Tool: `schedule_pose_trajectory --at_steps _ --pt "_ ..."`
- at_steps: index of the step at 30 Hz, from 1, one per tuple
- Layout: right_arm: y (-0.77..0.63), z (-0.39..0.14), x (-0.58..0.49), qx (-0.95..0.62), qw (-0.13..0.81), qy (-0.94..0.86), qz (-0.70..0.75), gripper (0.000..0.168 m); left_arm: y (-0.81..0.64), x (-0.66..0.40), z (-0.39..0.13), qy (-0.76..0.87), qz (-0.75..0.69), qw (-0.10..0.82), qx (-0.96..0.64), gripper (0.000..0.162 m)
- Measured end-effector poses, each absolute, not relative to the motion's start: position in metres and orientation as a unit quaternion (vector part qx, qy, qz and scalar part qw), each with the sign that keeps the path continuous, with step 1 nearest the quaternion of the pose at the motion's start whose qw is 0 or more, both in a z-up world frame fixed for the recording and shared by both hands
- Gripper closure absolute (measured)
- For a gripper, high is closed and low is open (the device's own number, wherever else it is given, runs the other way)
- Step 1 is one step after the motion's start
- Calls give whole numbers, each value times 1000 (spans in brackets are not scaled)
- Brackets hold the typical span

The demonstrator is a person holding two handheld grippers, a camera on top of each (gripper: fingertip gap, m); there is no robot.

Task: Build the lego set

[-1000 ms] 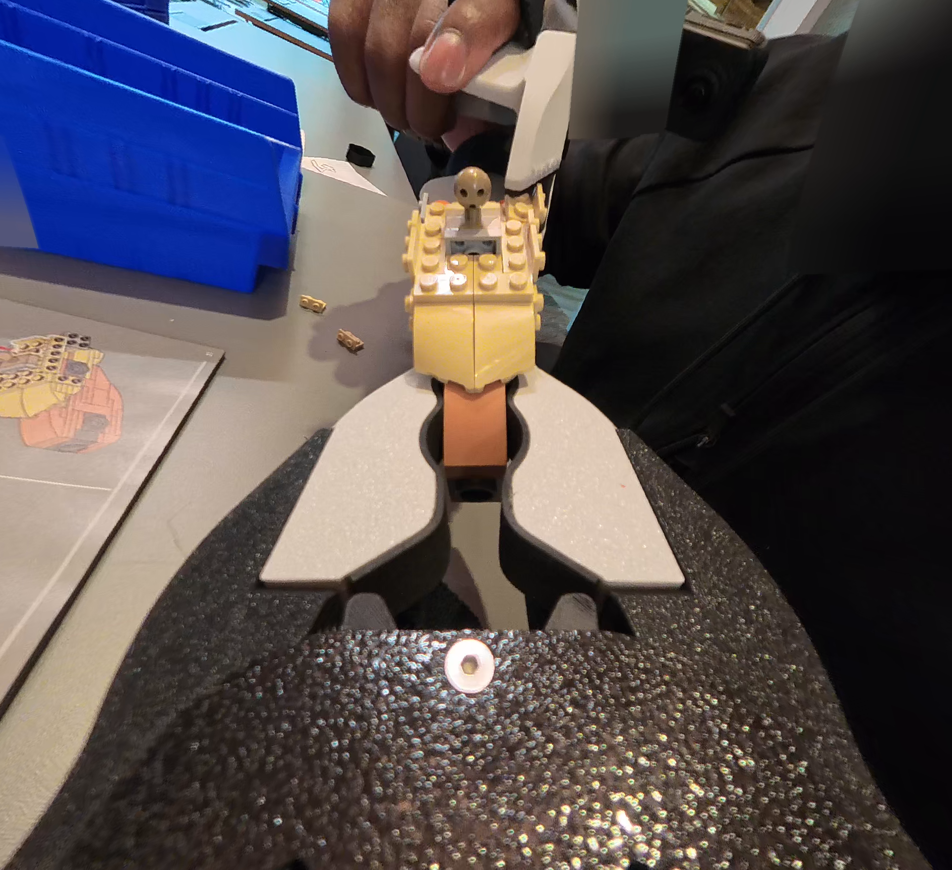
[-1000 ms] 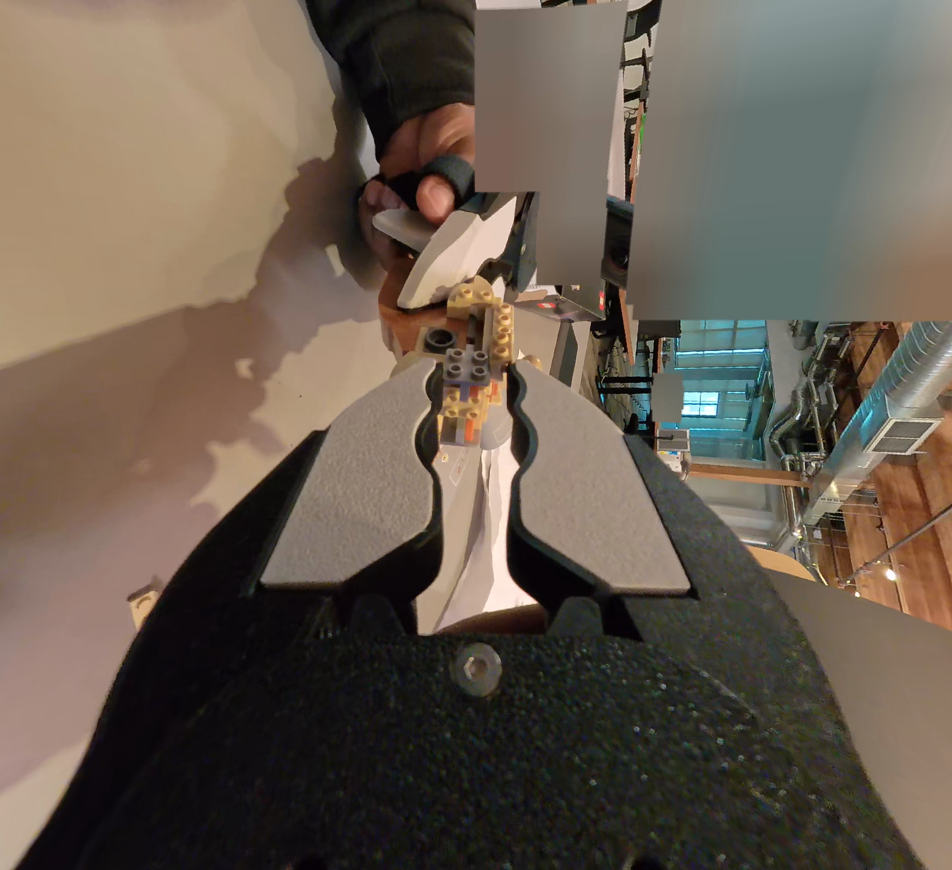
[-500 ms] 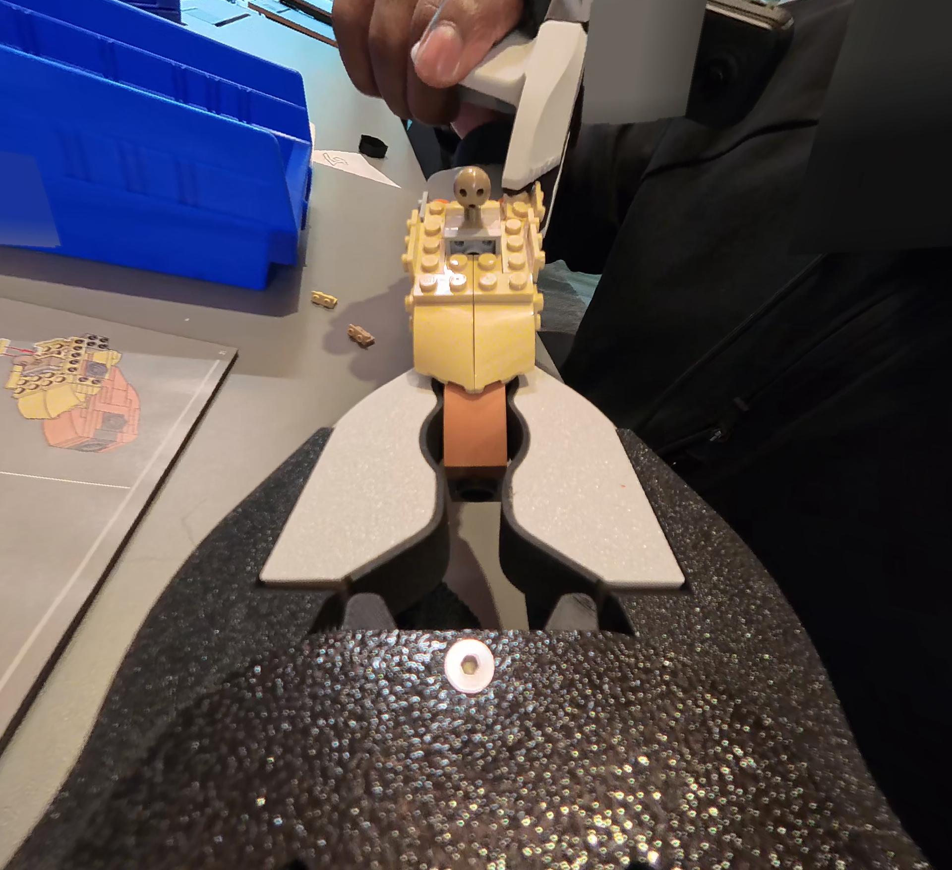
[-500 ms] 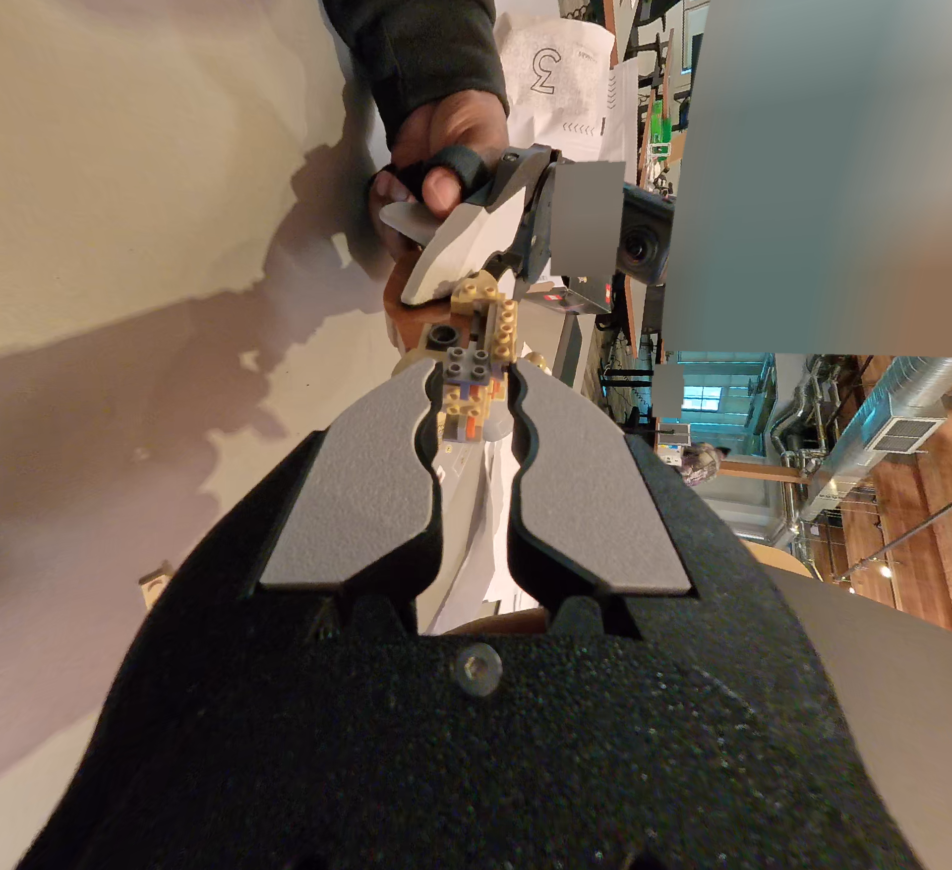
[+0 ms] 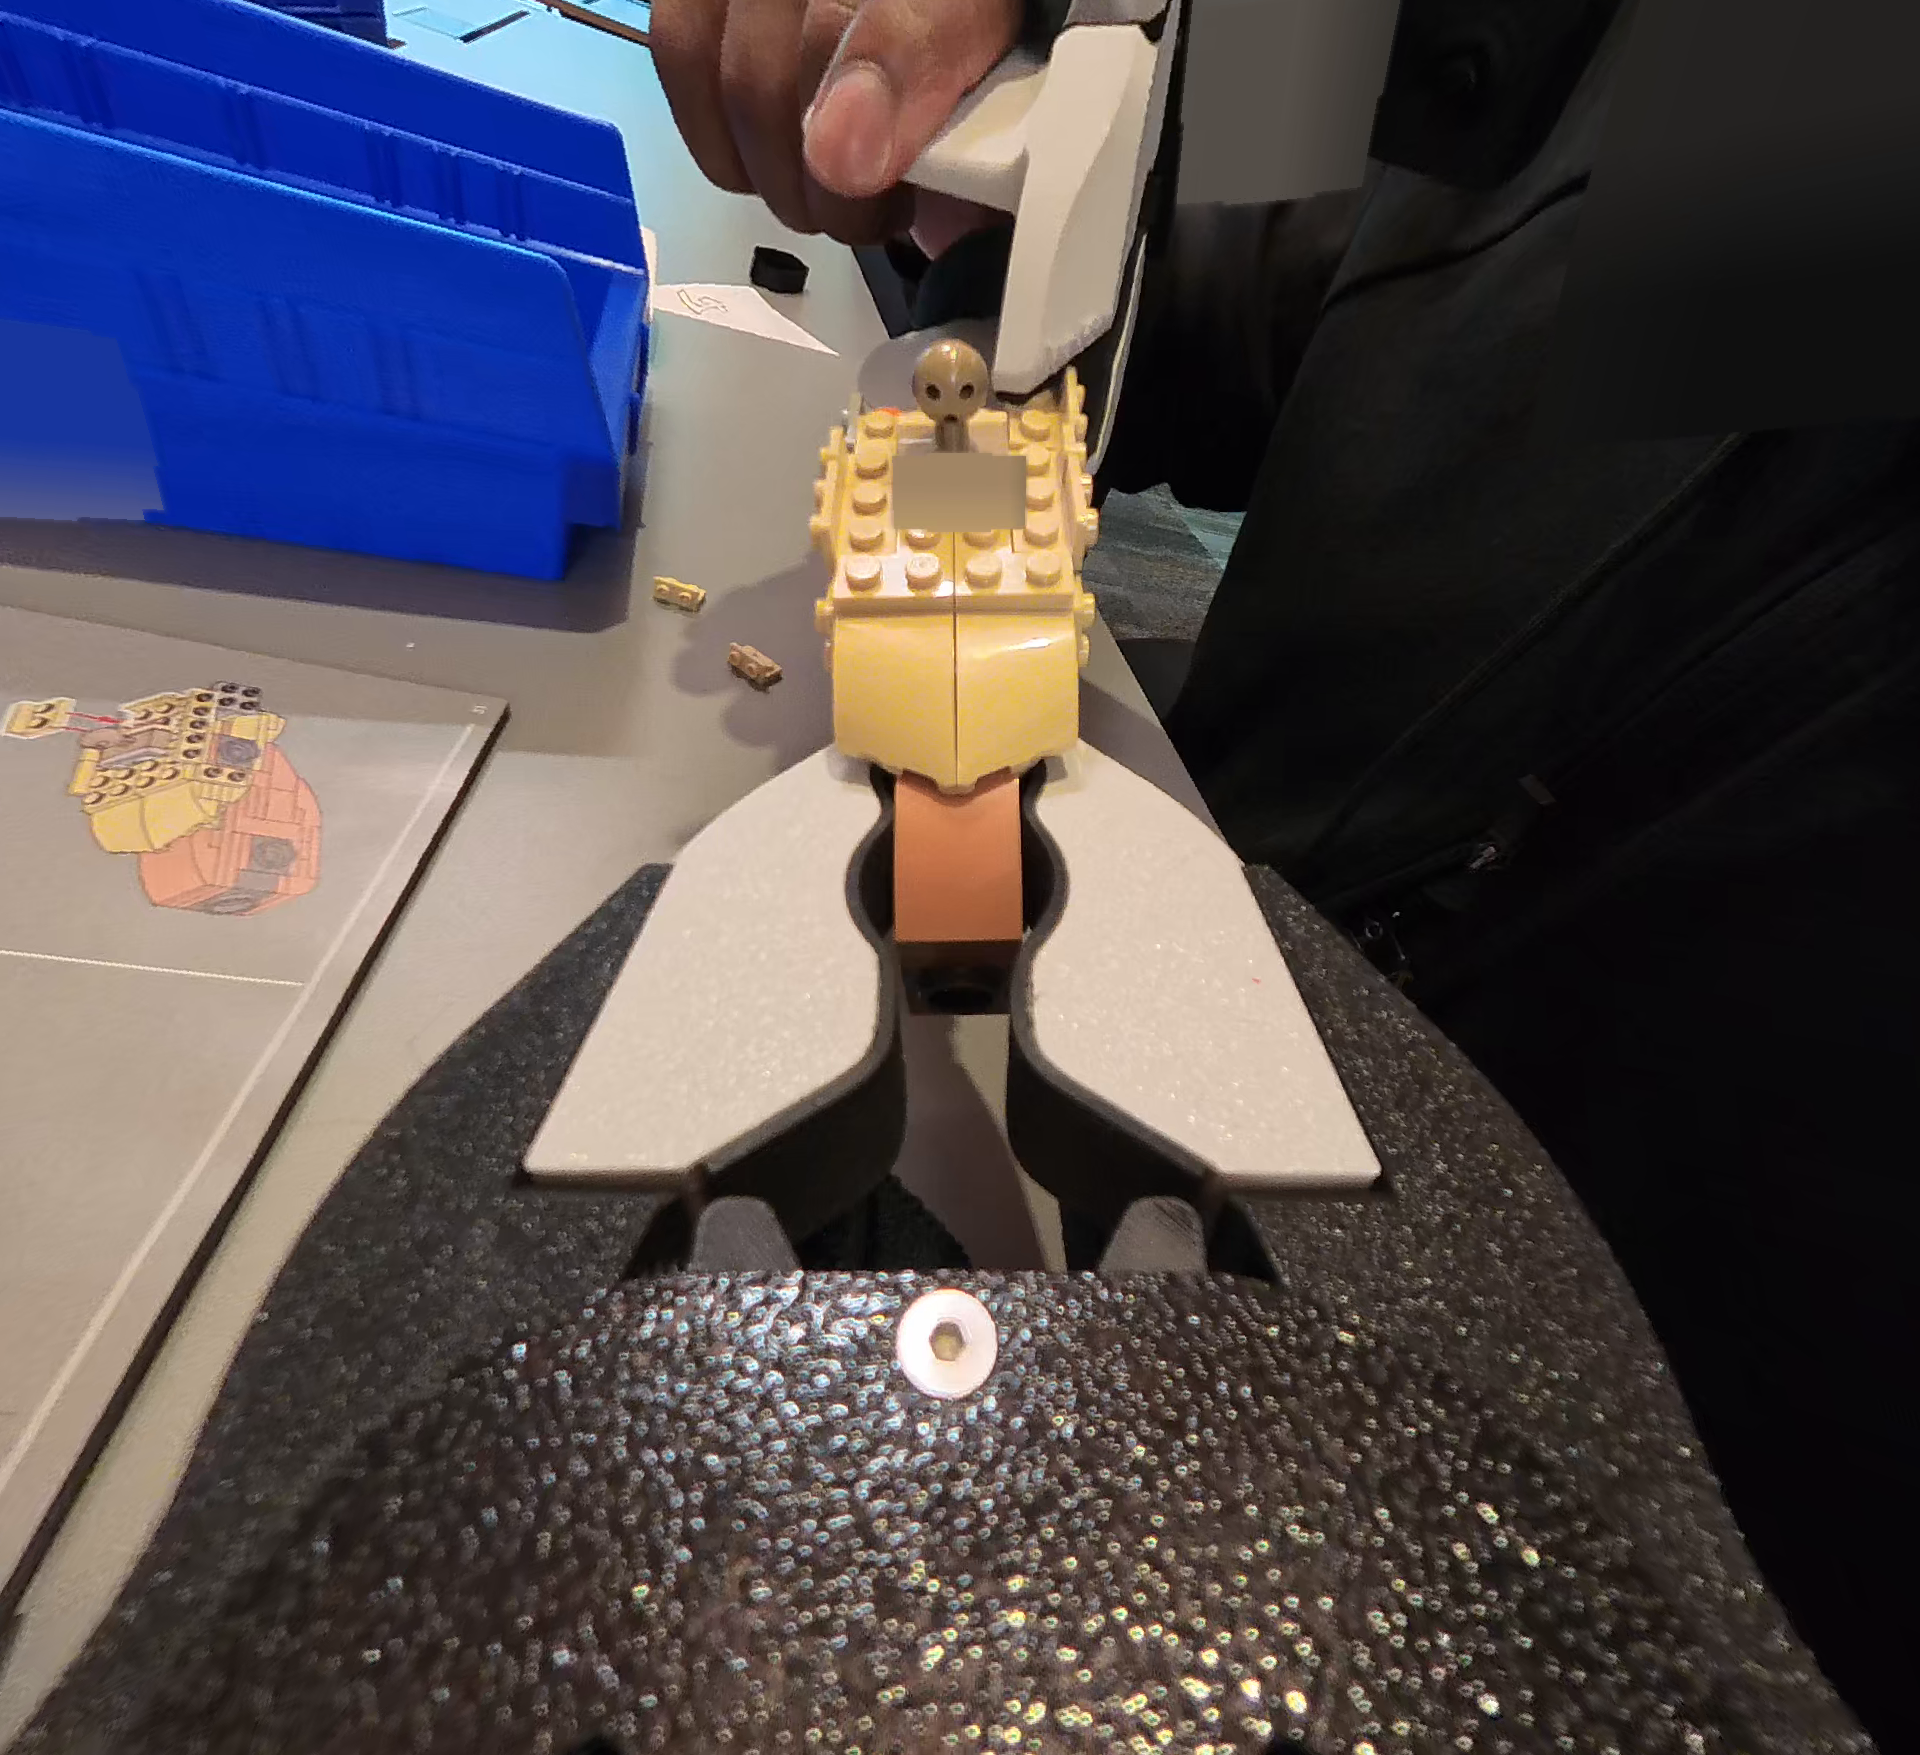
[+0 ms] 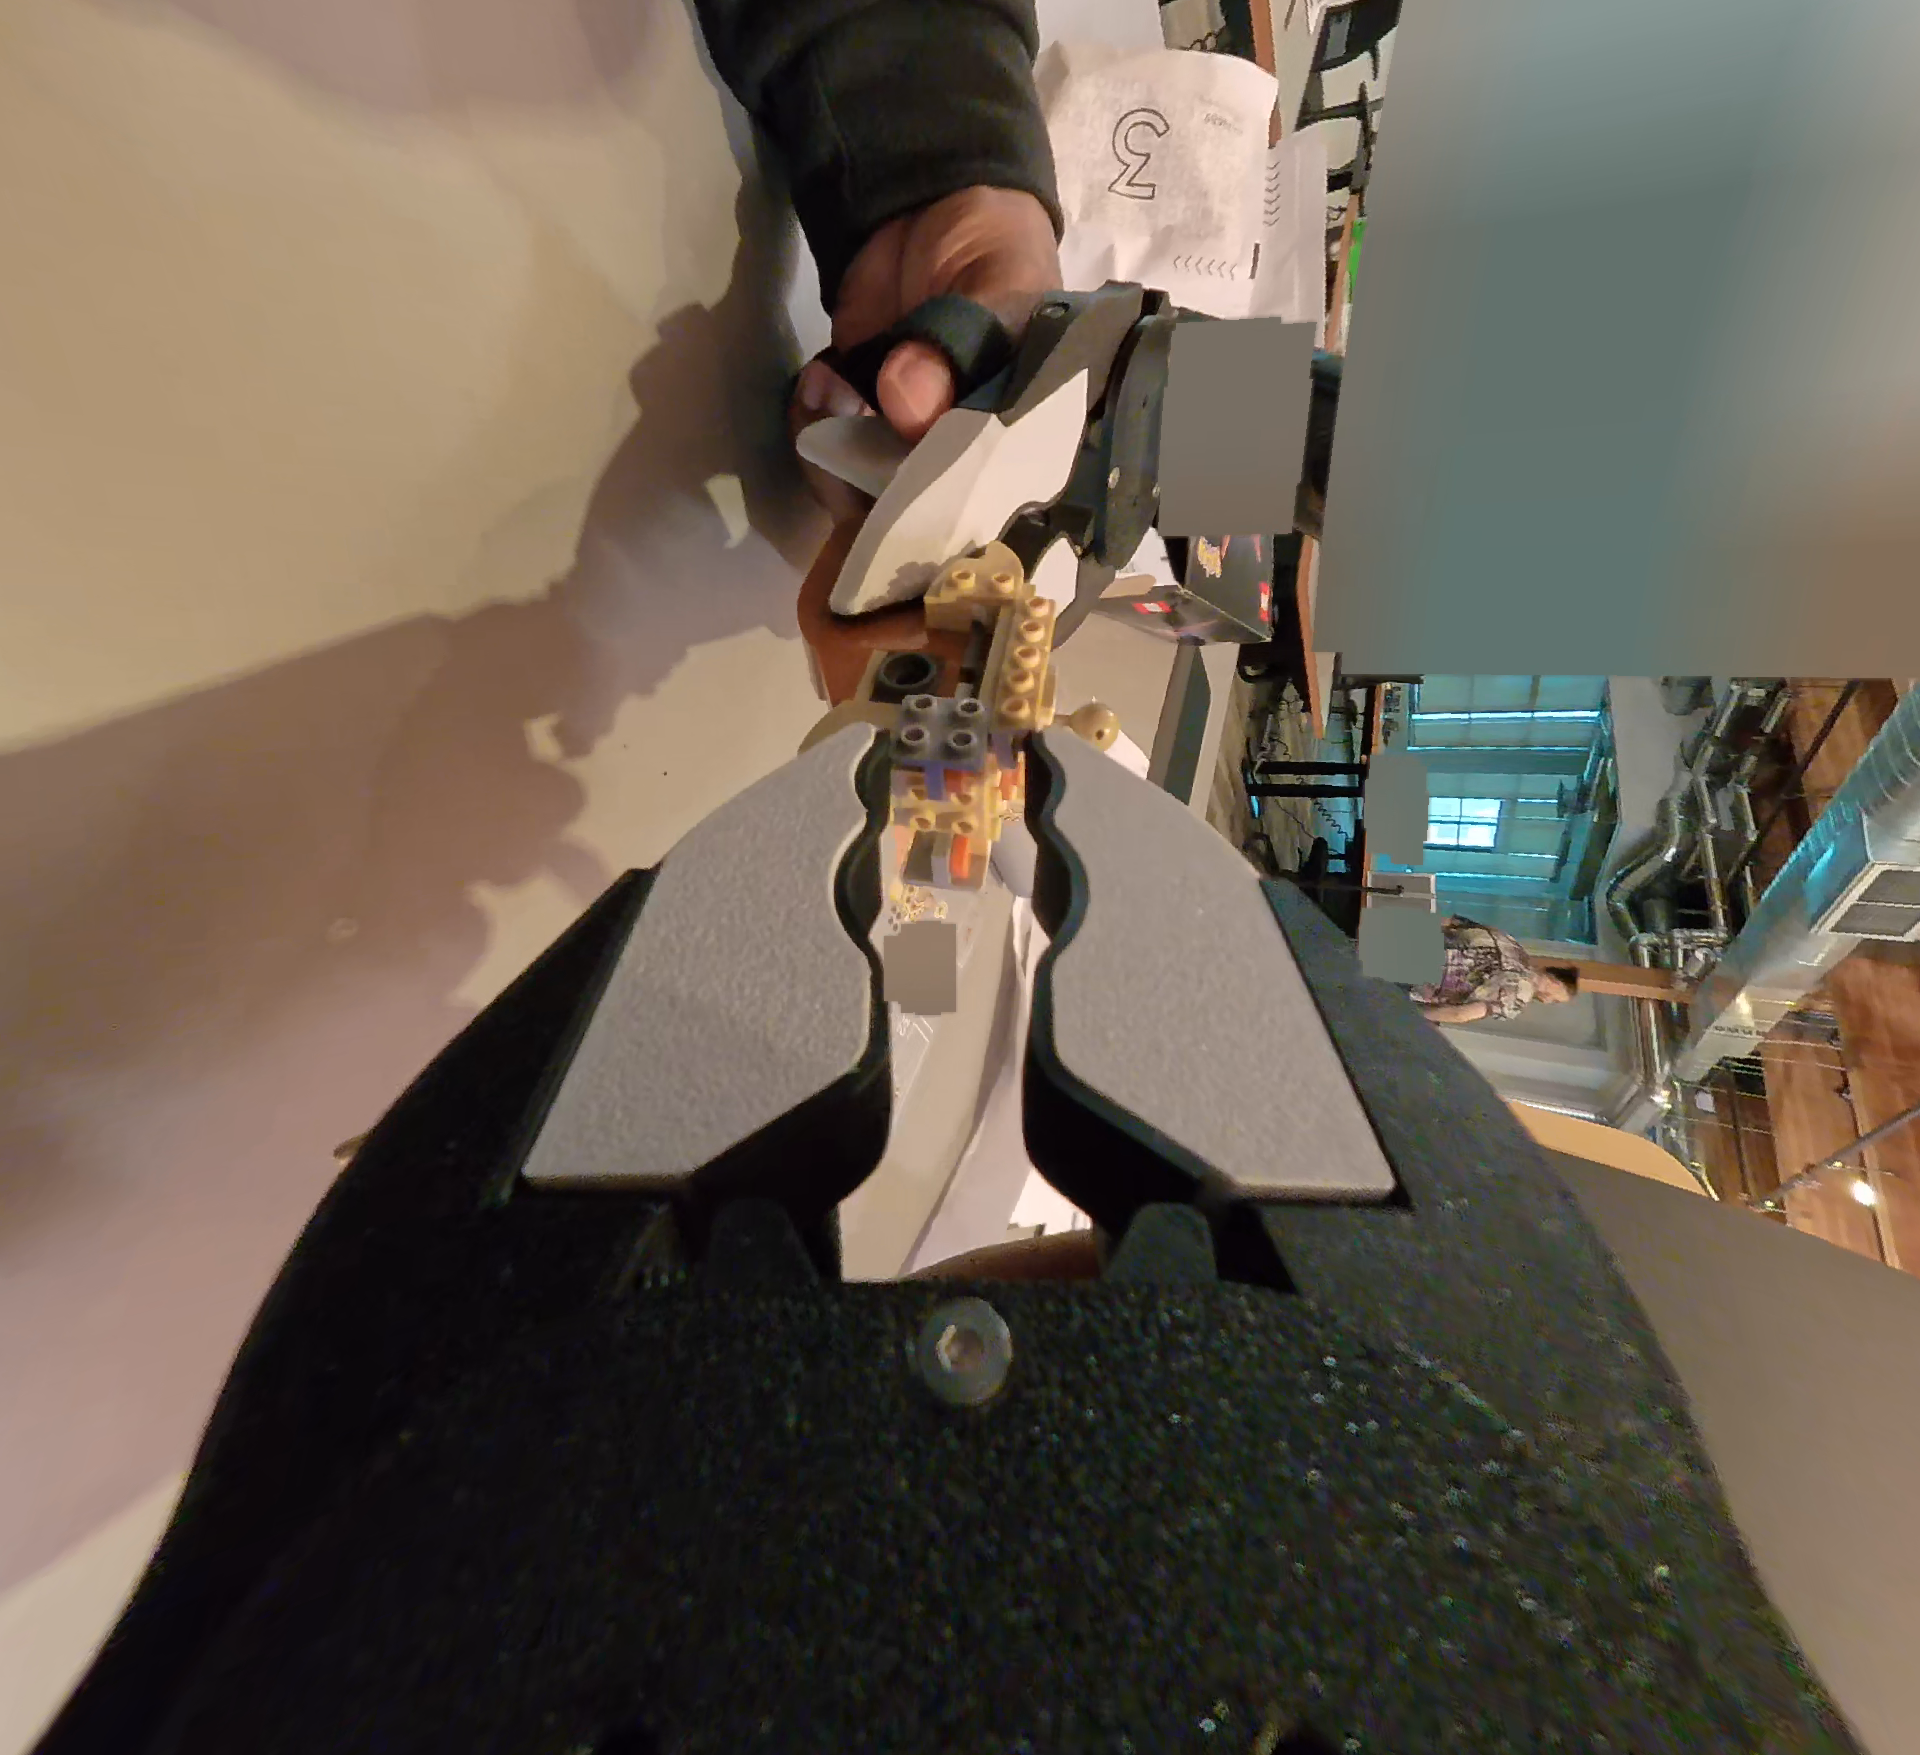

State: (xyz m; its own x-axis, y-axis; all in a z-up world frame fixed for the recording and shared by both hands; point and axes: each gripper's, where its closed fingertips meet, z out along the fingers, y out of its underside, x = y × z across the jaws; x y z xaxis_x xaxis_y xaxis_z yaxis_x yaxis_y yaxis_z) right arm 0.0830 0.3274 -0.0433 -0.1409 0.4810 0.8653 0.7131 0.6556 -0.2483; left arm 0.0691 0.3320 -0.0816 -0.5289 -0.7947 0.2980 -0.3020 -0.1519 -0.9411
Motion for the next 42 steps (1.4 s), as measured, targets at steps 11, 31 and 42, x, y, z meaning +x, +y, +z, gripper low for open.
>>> schedule_pose_trajectory --at_steps 11,31,42 --pt "323 -44 81 -406 506 -756 -88 145 330 68 -81 629 -609 211 -434 145" --pt "334 -49 91 -415 508 -740 -152 131 342 72 -84 616 -594 227 -465 144" --pt "356 -50 108 -522 535 -640 -180 120 373 84 -98 604 -487 302 -554 144"
